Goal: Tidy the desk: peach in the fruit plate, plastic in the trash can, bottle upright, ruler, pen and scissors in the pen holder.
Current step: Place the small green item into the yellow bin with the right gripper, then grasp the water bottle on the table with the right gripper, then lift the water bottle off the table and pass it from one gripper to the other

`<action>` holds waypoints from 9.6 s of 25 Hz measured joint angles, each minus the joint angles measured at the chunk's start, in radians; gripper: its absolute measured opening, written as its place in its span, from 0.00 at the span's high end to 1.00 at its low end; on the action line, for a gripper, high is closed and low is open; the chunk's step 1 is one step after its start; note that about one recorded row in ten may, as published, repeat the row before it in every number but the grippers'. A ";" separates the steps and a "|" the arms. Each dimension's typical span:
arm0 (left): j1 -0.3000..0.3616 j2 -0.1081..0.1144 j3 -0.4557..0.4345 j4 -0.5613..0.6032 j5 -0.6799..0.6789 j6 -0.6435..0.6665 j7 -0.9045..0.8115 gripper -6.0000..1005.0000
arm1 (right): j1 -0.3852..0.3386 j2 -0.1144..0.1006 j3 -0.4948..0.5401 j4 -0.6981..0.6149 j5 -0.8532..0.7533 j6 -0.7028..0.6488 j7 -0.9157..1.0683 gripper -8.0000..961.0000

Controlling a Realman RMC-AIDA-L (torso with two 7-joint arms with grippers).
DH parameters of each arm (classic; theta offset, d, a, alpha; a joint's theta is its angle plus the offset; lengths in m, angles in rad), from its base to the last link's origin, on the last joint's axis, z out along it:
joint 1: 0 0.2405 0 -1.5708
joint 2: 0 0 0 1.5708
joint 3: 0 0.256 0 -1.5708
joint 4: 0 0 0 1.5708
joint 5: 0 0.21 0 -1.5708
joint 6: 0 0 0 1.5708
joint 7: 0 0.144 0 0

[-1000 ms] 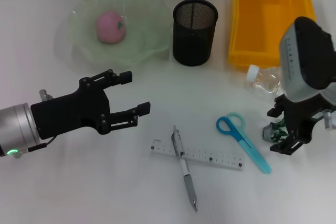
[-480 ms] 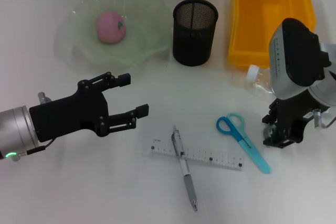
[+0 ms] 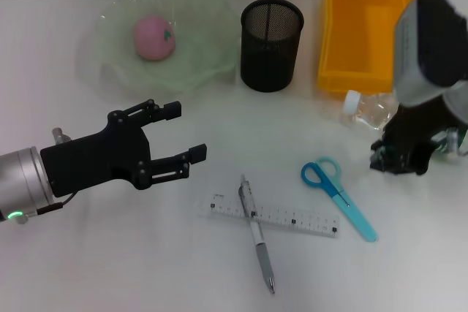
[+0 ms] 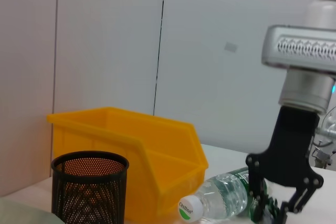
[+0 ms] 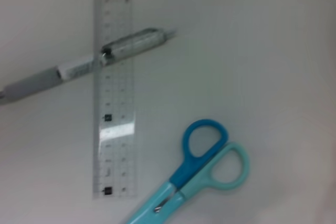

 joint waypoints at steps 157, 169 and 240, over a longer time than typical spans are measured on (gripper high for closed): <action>-0.100 -0.012 0.006 -0.275 -0.374 0.282 -0.086 0.17 | -0.376 -0.004 0.497 0.200 0.991 -0.080 -0.512 0.21; -0.198 -0.015 0.061 -0.323 -0.369 0.323 -0.091 0.17 | -0.320 0.002 0.422 0.354 1.034 -0.216 -0.618 0.21; -0.237 -0.008 0.056 -0.322 -0.377 0.368 -0.170 0.57 | -0.155 0.001 0.194 0.395 1.016 -0.102 -0.407 0.15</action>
